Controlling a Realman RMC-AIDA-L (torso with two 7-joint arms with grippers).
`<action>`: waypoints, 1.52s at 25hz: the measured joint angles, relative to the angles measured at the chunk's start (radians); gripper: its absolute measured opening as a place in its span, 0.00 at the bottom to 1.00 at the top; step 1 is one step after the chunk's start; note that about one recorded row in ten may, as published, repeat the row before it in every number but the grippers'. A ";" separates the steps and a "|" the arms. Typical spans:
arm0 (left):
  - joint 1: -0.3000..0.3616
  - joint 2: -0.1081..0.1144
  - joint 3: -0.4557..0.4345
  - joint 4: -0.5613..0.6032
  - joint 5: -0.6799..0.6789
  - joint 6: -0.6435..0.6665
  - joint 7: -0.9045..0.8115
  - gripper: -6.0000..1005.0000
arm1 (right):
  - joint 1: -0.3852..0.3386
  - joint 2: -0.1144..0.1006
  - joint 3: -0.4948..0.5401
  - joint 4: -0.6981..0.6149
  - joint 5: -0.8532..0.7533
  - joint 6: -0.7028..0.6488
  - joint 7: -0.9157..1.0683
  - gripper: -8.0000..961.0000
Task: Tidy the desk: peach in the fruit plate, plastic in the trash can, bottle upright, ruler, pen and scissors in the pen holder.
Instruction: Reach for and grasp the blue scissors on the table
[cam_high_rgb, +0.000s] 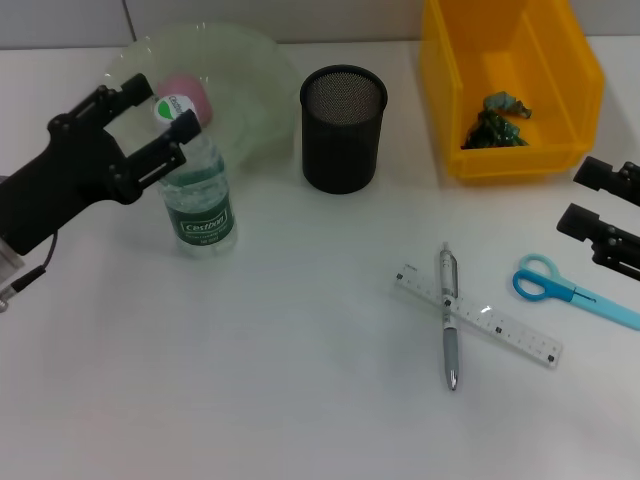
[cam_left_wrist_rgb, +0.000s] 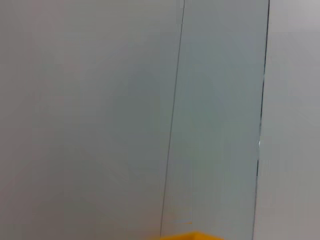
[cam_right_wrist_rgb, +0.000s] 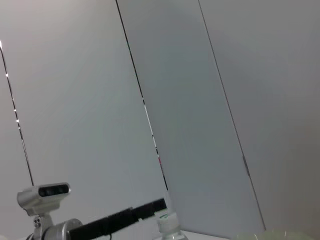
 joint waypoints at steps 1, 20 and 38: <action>0.000 0.000 0.000 0.000 0.000 0.000 0.000 0.72 | 0.000 0.000 0.000 0.000 0.000 0.000 0.000 0.72; -0.051 0.059 -0.003 0.026 0.390 0.343 -0.113 0.75 | 0.115 -0.038 -0.026 -0.153 -0.174 0.015 0.239 0.72; -0.102 0.005 -0.001 0.019 0.547 0.184 -0.145 0.74 | 0.305 0.008 -0.849 -0.702 -0.783 0.278 1.138 0.72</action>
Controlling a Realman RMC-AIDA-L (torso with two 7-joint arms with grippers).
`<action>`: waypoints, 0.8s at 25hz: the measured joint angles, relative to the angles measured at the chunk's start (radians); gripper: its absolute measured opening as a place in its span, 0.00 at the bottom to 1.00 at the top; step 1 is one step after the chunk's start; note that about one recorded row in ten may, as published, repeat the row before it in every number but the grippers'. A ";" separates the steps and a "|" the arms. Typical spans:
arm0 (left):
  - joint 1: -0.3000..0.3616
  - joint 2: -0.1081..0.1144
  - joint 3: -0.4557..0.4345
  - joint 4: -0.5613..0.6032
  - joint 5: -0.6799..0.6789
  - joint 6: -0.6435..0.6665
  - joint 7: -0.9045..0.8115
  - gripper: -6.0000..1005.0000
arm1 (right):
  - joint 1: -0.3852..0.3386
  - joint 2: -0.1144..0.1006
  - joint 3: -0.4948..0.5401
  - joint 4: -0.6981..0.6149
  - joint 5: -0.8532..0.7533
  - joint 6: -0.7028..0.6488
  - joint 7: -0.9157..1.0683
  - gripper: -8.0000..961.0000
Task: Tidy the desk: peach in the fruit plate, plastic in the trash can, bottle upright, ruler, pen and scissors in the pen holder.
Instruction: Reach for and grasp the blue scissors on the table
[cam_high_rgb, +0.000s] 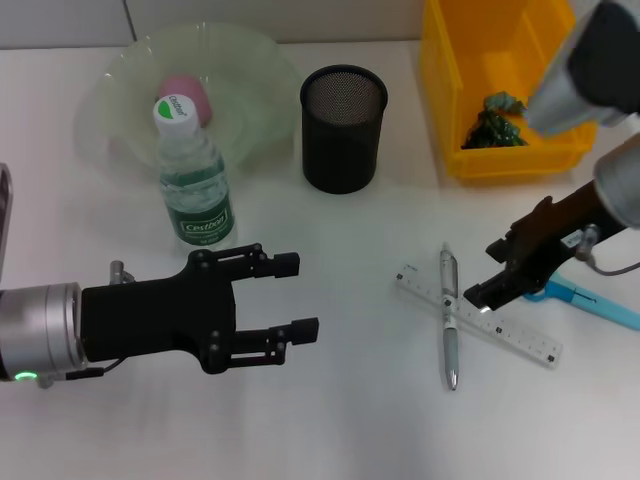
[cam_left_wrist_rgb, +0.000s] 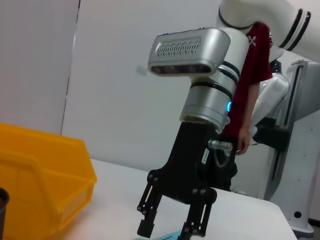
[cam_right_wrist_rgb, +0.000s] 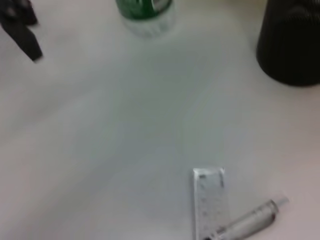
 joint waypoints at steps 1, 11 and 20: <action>0.000 0.000 0.000 0.000 0.000 0.000 0.000 0.74 | 0.000 0.000 0.000 0.000 0.000 0.000 0.000 0.72; 0.000 0.002 0.001 0.005 0.001 -0.015 -0.012 0.74 | -0.010 -0.003 -0.022 -0.036 -0.186 -0.051 0.006 0.68; -0.009 0.001 0.002 -0.001 0.002 -0.034 -0.014 0.74 | -0.063 -0.003 -0.020 -0.032 -0.205 -0.021 -0.008 0.62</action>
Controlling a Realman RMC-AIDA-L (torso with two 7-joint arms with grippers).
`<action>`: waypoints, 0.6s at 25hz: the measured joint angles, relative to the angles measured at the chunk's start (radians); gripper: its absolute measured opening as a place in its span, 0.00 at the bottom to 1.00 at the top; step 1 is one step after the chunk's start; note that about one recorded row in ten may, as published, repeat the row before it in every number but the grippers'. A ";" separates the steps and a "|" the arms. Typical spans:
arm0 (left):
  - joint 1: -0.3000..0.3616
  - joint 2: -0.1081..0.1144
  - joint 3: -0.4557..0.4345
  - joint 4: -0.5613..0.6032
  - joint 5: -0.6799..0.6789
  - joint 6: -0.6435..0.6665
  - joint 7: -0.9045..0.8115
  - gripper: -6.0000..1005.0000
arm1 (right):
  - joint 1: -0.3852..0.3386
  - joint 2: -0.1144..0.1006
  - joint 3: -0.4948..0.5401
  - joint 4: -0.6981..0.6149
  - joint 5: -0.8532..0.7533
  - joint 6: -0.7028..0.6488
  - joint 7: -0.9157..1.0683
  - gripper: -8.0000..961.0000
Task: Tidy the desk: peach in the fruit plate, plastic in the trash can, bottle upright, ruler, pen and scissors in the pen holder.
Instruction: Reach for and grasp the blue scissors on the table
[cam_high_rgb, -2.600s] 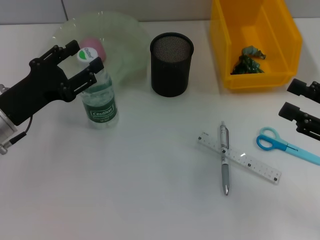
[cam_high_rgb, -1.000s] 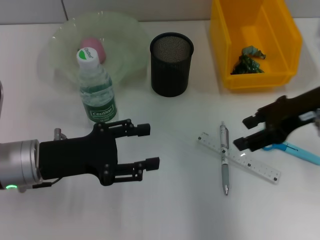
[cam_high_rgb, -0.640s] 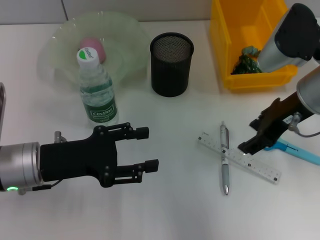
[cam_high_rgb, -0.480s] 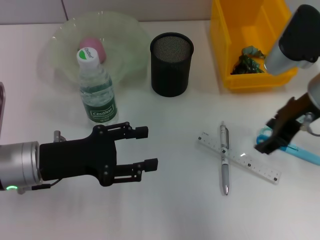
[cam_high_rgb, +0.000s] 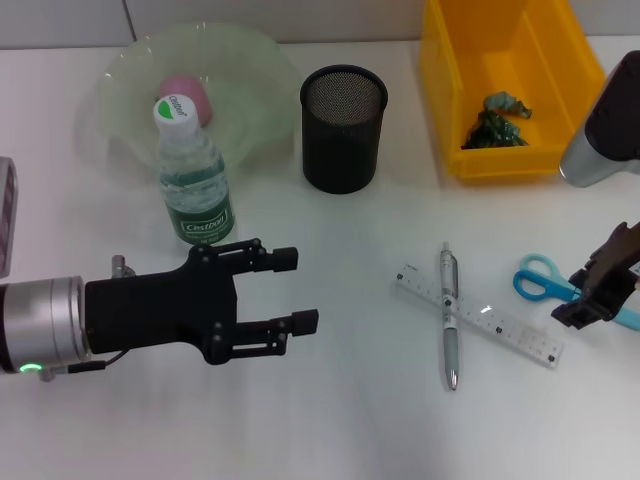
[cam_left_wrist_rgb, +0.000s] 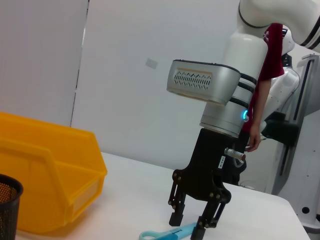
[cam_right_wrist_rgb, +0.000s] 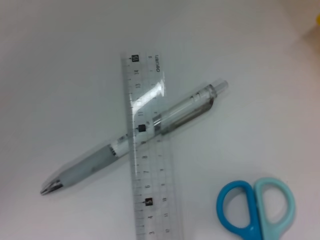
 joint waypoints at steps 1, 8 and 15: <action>-0.002 -0.001 0.000 0.000 0.000 0.000 0.000 0.74 | -0.003 0.000 0.000 0.001 -0.003 0.006 -0.002 0.62; -0.006 -0.002 0.000 0.000 0.000 -0.003 -0.002 0.74 | -0.013 -0.002 0.007 -0.004 -0.036 0.019 -0.018 0.43; -0.008 -0.003 -0.001 0.000 0.000 -0.003 -0.003 0.74 | -0.014 -0.002 0.006 0.004 -0.043 0.044 -0.038 0.40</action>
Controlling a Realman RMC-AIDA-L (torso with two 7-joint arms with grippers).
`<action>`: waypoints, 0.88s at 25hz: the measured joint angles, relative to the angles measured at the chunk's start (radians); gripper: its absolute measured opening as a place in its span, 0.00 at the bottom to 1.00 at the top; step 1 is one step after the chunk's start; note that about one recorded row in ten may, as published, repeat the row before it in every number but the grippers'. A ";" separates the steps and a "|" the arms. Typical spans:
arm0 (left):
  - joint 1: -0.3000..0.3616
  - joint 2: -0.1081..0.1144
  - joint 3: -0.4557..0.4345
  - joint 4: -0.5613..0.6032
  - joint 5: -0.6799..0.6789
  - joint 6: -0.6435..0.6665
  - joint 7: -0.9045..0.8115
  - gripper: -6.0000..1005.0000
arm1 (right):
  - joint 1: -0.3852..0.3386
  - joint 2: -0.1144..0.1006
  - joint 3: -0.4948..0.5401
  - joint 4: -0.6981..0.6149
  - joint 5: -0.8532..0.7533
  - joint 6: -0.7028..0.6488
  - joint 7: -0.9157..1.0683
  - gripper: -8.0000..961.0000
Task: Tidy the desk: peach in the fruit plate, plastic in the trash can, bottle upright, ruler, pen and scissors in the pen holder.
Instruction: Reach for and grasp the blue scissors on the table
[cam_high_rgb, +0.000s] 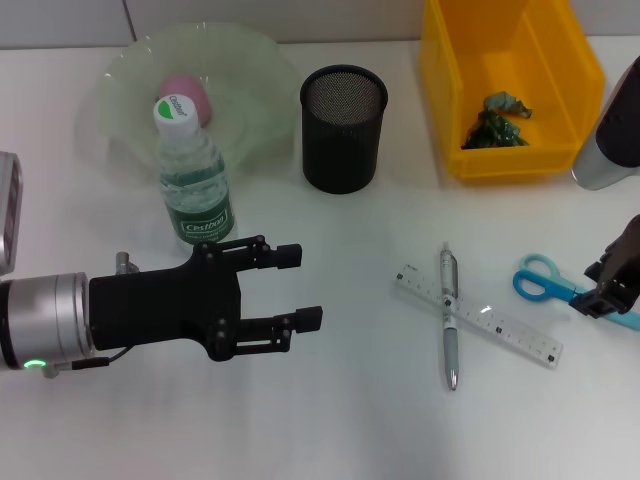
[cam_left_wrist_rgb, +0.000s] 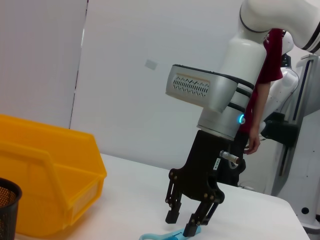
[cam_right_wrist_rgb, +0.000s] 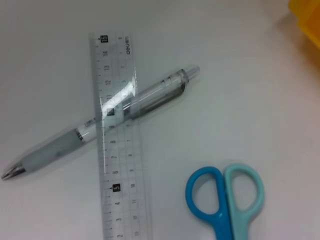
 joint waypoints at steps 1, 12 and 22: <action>0.000 0.000 0.000 0.000 0.000 0.000 0.000 0.74 | -0.001 0.000 -0.001 0.002 0.000 0.005 -0.001 0.40; 0.004 -0.001 -0.003 -0.001 -0.007 0.000 0.000 0.74 | -0.006 0.002 -0.011 0.039 0.005 0.046 -0.016 0.35; 0.003 -0.001 -0.001 -0.001 -0.007 0.001 0.000 0.74 | -0.008 0.003 -0.013 0.056 0.007 0.063 -0.016 0.33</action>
